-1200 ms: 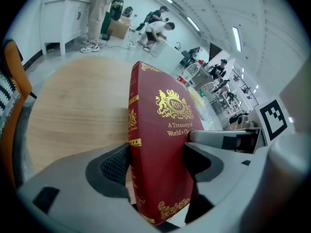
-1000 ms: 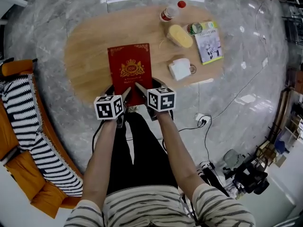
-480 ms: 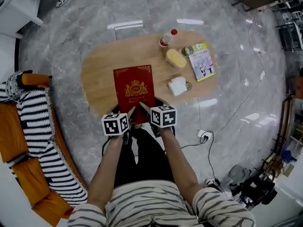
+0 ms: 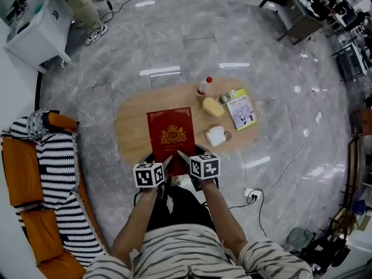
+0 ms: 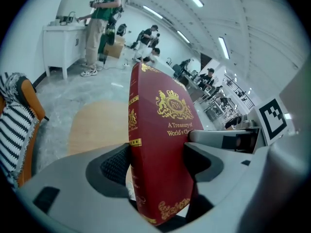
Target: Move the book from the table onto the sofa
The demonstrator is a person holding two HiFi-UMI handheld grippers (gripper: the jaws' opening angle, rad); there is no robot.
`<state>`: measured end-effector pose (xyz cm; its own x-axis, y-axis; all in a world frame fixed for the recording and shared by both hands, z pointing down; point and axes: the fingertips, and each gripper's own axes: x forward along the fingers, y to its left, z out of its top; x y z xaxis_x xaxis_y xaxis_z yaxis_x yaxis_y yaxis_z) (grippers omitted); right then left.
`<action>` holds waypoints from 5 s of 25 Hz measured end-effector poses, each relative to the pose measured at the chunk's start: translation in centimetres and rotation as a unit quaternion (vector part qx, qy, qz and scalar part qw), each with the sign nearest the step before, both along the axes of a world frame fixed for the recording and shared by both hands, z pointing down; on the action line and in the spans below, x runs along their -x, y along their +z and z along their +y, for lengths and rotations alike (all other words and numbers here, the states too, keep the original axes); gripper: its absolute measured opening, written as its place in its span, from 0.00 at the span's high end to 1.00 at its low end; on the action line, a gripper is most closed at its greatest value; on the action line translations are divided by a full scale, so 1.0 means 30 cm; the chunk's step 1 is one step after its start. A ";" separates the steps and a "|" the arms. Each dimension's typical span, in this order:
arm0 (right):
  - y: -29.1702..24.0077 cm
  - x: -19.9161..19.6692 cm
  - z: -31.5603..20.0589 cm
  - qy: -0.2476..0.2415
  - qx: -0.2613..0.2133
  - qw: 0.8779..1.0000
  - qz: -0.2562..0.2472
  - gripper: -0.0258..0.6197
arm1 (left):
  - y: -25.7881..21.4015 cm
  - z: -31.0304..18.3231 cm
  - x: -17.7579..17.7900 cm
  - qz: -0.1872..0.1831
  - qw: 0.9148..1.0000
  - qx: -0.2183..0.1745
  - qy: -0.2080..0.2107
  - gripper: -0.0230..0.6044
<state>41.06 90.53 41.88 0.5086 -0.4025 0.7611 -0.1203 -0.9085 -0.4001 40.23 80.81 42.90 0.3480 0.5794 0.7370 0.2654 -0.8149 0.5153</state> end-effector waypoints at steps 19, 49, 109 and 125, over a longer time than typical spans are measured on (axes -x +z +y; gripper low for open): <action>-0.513 -0.026 -0.069 -0.023 0.015 0.996 0.091 0.46 | -0.498 -0.062 -0.019 0.086 0.996 0.007 -0.015 0.40; -0.716 0.086 -0.923 -0.347 -0.059 0.924 0.150 0.46 | -0.707 -0.827 0.282 0.141 0.925 -0.053 -0.349 0.40; -0.594 1.328 -2.917 -0.804 -0.109 0.580 0.074 0.46 | -0.593 -2.471 1.602 0.069 0.585 -0.103 -0.802 0.41; -0.462 1.387 -3.137 -0.819 -0.087 0.566 0.039 0.46 | -0.477 -2.681 1.657 0.033 0.577 -0.091 -0.811 0.41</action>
<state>-0.54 -3.60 28.03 -0.6254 -0.4490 0.6381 -0.7679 0.4993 -0.4013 -9.47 0.39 28.59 0.3546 -0.6326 0.6886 -0.9080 -0.0572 0.4150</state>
